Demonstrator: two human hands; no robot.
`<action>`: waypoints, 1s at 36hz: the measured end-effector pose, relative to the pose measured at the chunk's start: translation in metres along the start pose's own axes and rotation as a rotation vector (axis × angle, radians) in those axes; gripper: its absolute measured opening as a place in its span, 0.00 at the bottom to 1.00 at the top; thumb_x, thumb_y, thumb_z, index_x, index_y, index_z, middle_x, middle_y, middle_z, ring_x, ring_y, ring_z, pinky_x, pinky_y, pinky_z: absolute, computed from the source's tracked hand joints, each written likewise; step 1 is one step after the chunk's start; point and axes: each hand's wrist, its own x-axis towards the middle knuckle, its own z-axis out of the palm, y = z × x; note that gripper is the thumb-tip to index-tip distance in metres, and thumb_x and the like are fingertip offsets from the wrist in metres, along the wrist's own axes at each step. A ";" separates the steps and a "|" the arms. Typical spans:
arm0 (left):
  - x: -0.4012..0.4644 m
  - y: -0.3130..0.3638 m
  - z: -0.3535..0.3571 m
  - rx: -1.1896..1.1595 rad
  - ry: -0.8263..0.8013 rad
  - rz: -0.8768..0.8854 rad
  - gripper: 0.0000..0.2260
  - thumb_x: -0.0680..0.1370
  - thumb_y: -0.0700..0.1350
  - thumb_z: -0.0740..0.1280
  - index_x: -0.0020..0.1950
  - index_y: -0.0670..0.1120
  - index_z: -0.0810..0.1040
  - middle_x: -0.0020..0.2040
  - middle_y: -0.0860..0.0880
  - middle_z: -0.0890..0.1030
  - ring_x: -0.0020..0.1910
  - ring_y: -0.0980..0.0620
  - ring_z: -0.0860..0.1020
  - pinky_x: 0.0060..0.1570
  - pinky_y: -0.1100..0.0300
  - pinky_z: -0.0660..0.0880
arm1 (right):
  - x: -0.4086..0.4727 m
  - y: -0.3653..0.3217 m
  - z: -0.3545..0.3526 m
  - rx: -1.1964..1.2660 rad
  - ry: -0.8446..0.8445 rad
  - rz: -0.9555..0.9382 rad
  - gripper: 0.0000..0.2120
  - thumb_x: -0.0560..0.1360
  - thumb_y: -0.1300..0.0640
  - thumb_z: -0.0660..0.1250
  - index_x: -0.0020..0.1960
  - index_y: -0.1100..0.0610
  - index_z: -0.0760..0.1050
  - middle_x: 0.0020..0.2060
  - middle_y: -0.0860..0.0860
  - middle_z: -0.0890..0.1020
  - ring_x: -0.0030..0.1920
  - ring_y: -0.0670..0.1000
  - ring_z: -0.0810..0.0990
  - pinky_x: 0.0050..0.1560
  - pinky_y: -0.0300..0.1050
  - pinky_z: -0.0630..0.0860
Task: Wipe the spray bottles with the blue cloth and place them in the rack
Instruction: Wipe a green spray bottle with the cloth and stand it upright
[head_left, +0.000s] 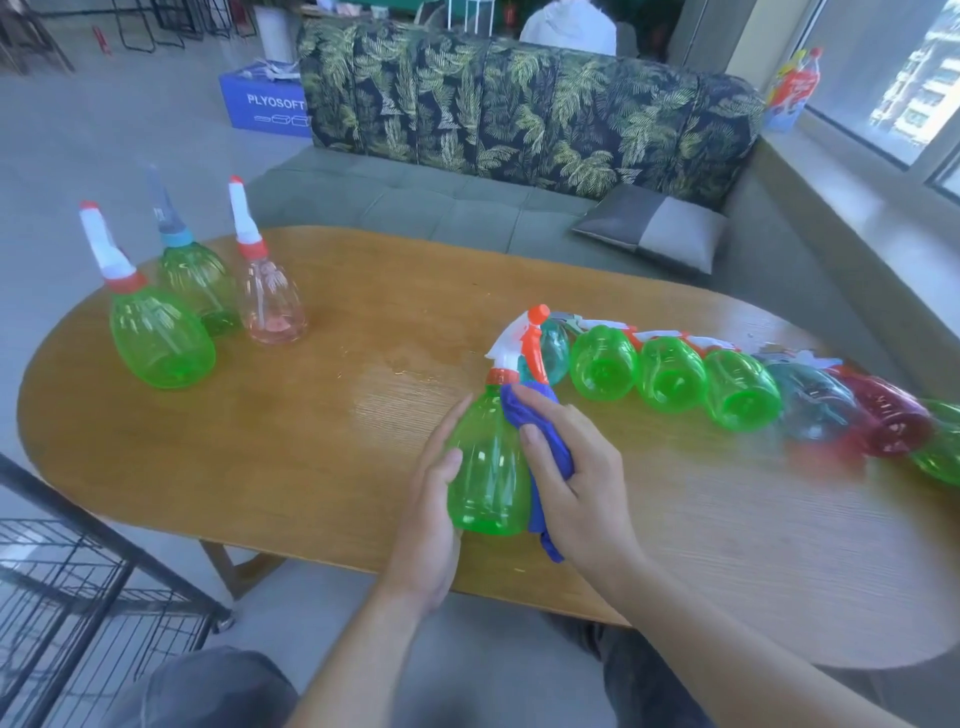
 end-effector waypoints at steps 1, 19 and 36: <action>0.000 0.000 -0.001 0.010 0.000 -0.001 0.25 0.81 0.55 0.61 0.79 0.58 0.75 0.81 0.49 0.74 0.83 0.44 0.67 0.82 0.33 0.58 | -0.004 0.002 -0.001 -0.042 -0.021 -0.047 0.15 0.85 0.49 0.63 0.70 0.45 0.79 0.48 0.46 0.80 0.48 0.48 0.80 0.50 0.38 0.74; -0.007 0.006 0.010 0.172 -0.003 0.142 0.21 0.84 0.52 0.64 0.77 0.60 0.76 0.77 0.64 0.76 0.79 0.63 0.69 0.78 0.58 0.65 | 0.001 -0.018 -0.014 -0.238 0.057 -0.188 0.17 0.85 0.46 0.62 0.70 0.48 0.79 0.49 0.37 0.78 0.47 0.39 0.79 0.48 0.33 0.74; -0.002 0.007 0.002 0.033 0.047 0.038 0.22 0.83 0.52 0.61 0.77 0.57 0.77 0.78 0.58 0.75 0.80 0.56 0.70 0.83 0.41 0.62 | -0.037 0.010 -0.024 -0.351 -0.364 -0.546 0.17 0.86 0.47 0.63 0.72 0.49 0.77 0.47 0.47 0.78 0.43 0.49 0.77 0.44 0.39 0.78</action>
